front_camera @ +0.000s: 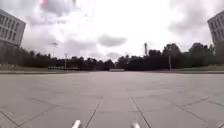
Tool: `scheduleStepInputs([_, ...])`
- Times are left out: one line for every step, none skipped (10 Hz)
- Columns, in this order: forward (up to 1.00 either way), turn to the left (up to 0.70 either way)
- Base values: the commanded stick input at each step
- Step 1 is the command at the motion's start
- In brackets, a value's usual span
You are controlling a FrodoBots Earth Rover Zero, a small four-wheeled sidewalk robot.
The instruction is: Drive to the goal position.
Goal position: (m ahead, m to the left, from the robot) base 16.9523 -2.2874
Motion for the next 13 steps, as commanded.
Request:
scheduleStepInputs([0.7, 0.0])
scheduleStepInputs([0.7, 0.0])
scheduleStepInputs([0.7, 0.0])
scheduleStepInputs([0.7, 0.0])
scheduleStepInputs([0.7, 0.0])
scheduleStepInputs([0.7, 0.0])
scheduleStepInputs([0.7, 0.0])
scheduleStepInputs([0.7, 0.0])
scheduleStepInputs([0.7, 0.0])
scheduleStepInputs([0.7, 0.0])
scheduleStepInputs([0.7, 0.0])
scheduleStepInputs([0.7, 0.0])
scheduleStepInputs([0.7, 0.0])
